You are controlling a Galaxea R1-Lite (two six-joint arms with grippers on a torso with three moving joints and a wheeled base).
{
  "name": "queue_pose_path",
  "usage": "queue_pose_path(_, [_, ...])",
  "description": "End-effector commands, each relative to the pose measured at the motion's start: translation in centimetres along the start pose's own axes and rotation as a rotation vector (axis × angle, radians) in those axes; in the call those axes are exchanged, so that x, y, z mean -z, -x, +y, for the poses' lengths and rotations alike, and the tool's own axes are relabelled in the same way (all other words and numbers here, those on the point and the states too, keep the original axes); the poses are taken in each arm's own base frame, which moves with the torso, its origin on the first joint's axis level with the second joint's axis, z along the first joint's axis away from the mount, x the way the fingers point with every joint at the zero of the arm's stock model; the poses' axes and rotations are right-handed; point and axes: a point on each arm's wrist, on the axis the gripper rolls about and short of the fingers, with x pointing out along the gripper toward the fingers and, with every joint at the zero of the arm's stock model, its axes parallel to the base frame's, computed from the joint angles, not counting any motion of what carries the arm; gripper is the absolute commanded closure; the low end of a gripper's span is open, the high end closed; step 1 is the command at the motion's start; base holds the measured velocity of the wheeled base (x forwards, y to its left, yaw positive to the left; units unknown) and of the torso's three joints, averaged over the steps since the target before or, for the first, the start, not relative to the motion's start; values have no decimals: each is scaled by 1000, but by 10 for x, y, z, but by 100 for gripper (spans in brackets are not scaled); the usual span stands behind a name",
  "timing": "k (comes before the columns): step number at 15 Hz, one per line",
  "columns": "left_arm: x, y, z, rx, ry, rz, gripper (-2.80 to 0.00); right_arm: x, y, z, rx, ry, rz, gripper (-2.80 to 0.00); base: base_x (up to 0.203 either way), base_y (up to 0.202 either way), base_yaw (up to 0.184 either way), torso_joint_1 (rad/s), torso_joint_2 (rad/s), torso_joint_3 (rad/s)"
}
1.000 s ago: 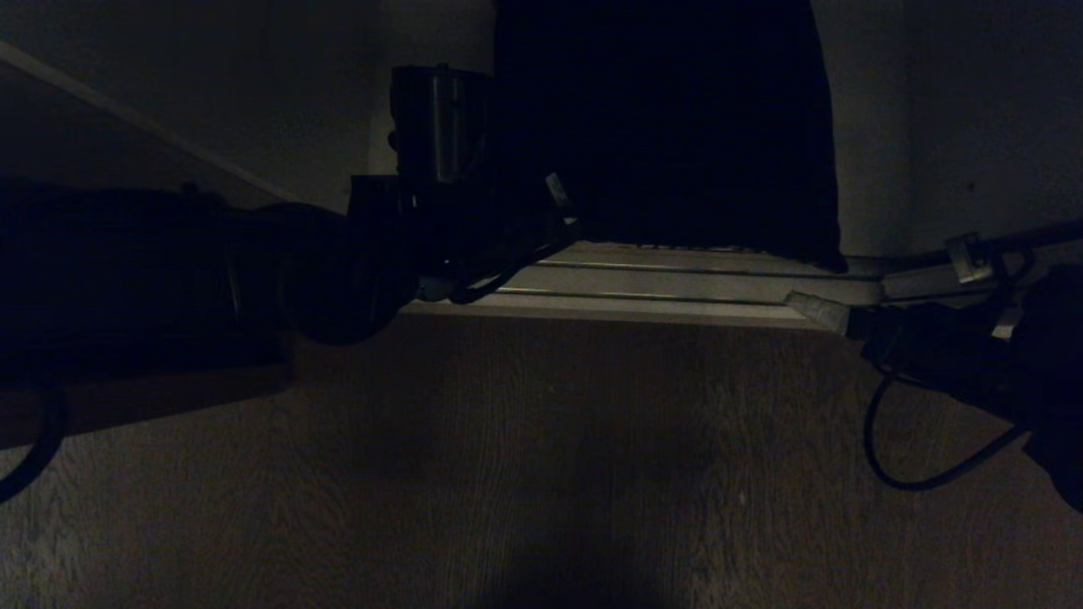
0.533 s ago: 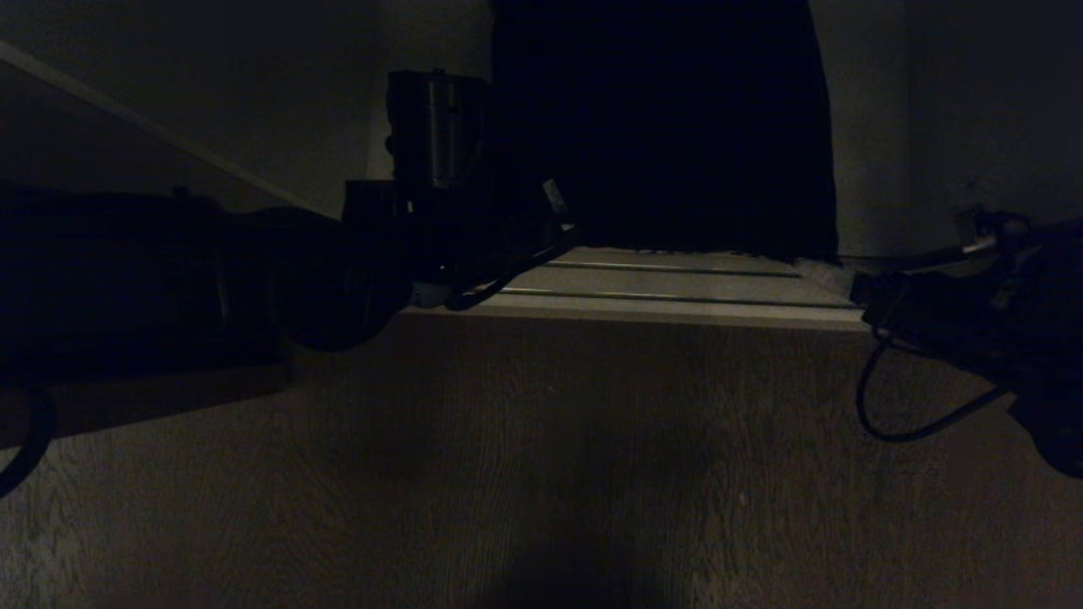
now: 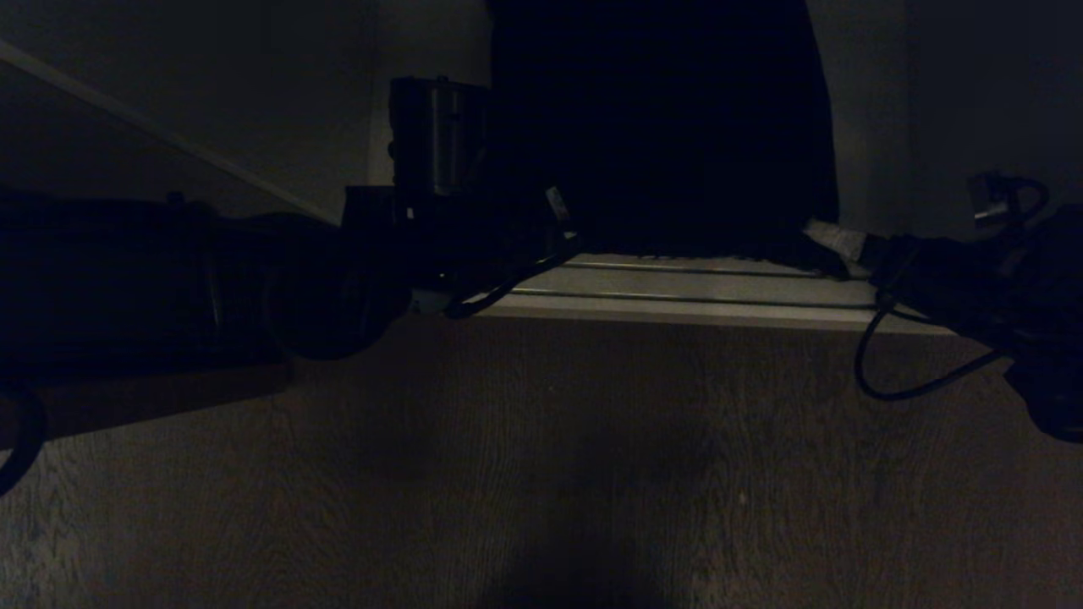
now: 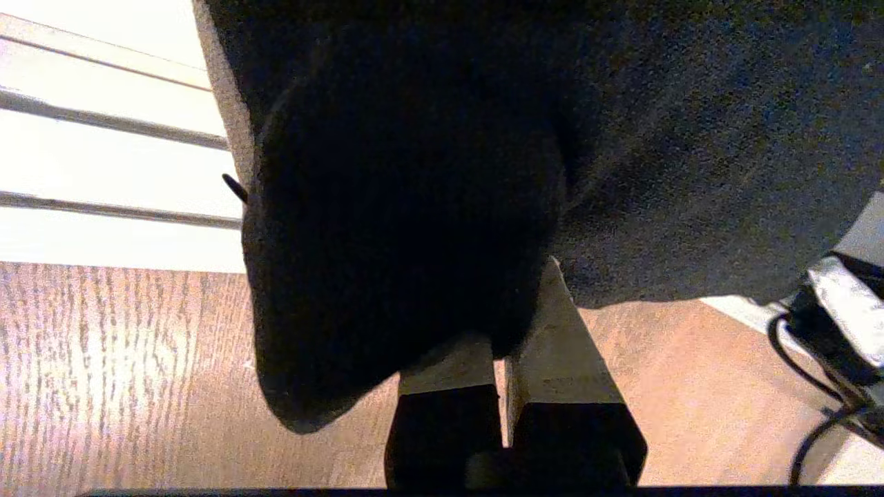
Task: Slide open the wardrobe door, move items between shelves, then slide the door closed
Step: Place the pillow on the higher shelf
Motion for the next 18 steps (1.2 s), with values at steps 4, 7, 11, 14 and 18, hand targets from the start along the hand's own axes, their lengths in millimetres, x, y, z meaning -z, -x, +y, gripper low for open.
queue_pose_path(4, [0,0,-5,13,4,-3,0,2,-2,-2,-18,-6,13,-280,0,0,0,0,0,0])
queue_pose_path(7, [2,0,-4,11,3,1,0,6,-3,-4,-17,-15,21,-280,0,0,0,0,0,0])
queue_pose_path(11, [4,-2,-2,6,2,7,0,7,-5,-2,-20,-18,26,0,0,0,0,0,0,0])
queue_pose_path(14, [4,-2,-2,4,1,7,0,6,-3,1,-26,-13,23,0,0,0,0,0,0,0])
queue_pose_path(18, [6,-2,-1,-3,-2,17,0,9,2,13,-43,-21,37,0,0,0,0,0,0,0])
